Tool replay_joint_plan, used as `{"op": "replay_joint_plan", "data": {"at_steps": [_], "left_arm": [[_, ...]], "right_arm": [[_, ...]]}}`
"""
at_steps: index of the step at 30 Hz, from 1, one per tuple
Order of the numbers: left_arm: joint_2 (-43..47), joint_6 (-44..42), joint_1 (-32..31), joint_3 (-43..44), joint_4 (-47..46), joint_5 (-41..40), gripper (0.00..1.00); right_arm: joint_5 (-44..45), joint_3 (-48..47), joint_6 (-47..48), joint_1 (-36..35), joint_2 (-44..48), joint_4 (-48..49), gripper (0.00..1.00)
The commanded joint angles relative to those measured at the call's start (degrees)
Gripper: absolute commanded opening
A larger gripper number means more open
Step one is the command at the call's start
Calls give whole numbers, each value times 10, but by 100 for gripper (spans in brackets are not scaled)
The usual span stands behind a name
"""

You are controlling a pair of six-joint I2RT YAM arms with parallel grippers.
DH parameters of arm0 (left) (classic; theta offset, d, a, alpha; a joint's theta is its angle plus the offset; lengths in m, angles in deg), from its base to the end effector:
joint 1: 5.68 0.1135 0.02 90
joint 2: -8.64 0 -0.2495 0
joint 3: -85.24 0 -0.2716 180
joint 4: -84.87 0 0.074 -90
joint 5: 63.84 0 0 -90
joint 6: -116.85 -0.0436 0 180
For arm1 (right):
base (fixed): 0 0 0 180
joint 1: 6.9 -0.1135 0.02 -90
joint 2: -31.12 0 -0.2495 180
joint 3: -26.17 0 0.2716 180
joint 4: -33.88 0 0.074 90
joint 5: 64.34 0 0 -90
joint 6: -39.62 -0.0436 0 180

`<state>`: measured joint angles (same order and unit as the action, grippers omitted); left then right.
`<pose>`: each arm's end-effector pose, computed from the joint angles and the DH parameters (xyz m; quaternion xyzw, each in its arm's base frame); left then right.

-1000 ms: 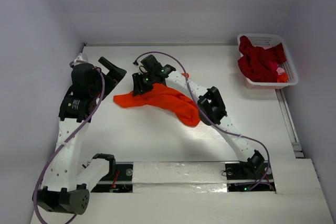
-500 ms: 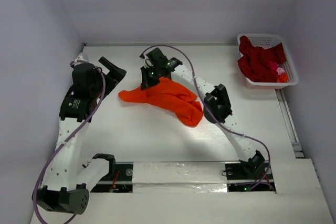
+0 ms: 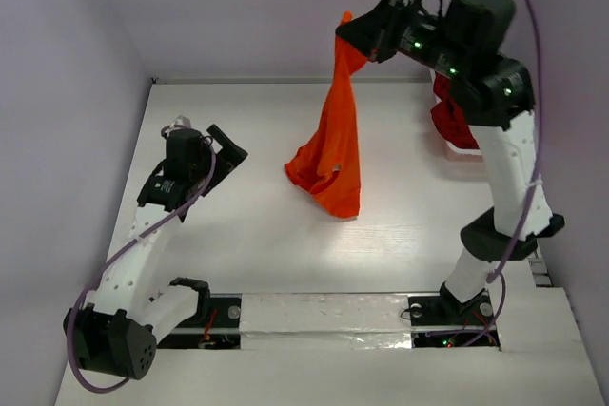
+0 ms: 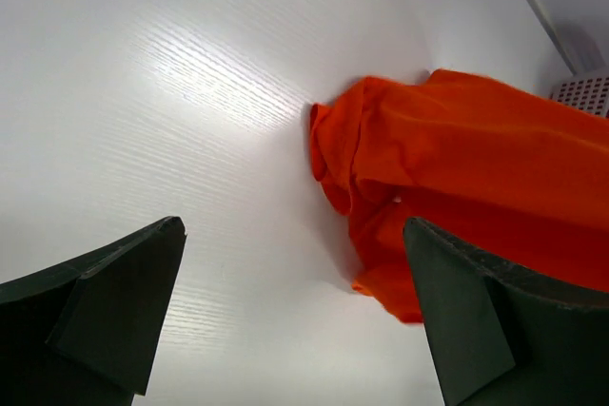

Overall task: Fold and stack the t-shirts
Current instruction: Flatten out the tshirt

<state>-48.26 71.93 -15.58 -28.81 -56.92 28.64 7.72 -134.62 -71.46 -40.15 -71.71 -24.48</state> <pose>0.2505 -0.0456 0.3080 -0.2501 0.8251 -0.2502 0.4404 0.2728 0.1949 0.5862 -0.1835 0.6853 0.4162 0.5687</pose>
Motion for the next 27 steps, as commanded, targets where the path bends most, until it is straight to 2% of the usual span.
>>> {"op": "replay_joint_plan", "data": {"at_steps": [1,10,13,16,21,27], "left_arm": [[-7,4,-27,-25,-72,2,99],[-136,10,-166,-57,-155,29,99],[-187,-6,-216,-39,-139,13,99],[-206,-7,-239,-41,-125,-8,99],[-195,0,-239,-73,-132,-13,99],[-239,-7,-291,-60,-134,-7,99]], "right_arm": [[38,11,14,1,3,-37,0],[93,18,16,6,32,-62,0],[115,19,14,12,35,-67,0],[135,14,8,24,37,-73,0],[163,9,-7,53,68,-61,0],[137,-17,-16,135,95,-48,0]]}}
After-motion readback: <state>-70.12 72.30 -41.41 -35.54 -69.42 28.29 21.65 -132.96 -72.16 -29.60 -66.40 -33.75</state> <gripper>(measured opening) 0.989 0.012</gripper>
